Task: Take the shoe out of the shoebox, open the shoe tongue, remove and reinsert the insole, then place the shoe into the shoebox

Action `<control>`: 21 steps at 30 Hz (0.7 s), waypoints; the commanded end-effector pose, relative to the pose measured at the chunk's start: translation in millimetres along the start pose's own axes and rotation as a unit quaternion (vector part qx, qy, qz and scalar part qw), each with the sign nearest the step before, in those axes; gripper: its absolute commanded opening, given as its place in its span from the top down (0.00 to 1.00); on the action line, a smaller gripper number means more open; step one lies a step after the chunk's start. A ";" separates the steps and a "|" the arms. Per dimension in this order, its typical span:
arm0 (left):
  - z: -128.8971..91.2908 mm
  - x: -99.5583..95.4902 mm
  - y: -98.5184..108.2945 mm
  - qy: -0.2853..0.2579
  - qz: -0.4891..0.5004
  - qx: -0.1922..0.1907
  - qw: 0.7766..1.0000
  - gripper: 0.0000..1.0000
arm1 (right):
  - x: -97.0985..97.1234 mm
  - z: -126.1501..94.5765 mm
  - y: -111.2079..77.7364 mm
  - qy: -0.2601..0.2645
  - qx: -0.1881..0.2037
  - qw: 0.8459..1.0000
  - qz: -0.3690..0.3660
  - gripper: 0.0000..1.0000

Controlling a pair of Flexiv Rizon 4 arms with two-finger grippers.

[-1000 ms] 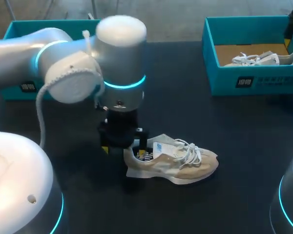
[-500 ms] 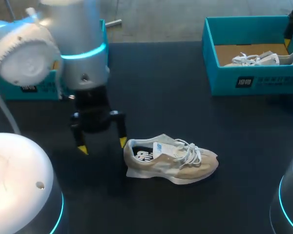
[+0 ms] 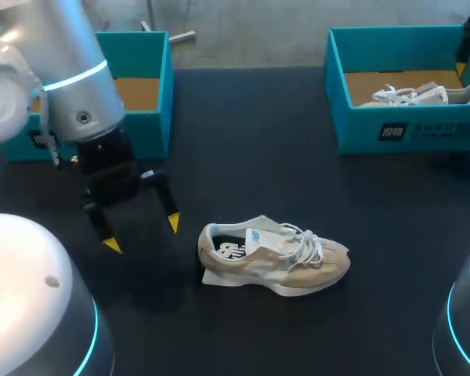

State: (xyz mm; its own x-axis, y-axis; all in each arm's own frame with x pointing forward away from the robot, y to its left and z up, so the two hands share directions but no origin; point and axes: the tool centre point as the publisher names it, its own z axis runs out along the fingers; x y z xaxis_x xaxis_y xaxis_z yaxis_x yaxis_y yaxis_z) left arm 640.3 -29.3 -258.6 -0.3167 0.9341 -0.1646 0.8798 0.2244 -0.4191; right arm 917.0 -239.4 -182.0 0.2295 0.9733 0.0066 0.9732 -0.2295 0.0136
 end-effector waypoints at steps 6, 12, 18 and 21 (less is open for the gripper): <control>-0.8 6.0 -0.6 -0.033 -0.034 0.053 0.998 0.00 | -0.3 0.4 -0.4 0.000 0.000 1.000 0.000 0.00; -6.1 6.6 4.5 -0.062 -0.088 0.104 0.989 0.00 | -0.3 0.4 -0.4 0.000 0.000 1.000 0.000 0.00; -15.5 8.1 13.8 -0.139 -0.224 0.190 0.946 0.00 | -0.3 0.4 -0.4 0.000 0.000 1.000 0.000 0.00; -11.4 10.8 15.3 -0.147 -0.249 0.189 0.938 0.00 | -0.3 0.4 -0.4 0.000 0.000 1.000 0.000 0.00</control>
State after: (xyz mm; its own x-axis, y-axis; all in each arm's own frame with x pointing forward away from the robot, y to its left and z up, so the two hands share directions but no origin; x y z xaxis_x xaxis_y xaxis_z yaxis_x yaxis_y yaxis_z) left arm 654.4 -15.3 -247.0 -0.6469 0.7506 -0.1346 0.6081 0.4013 -0.6849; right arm 917.0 -239.4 -182.0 0.2295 0.9733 0.0066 0.9732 -0.2295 0.0136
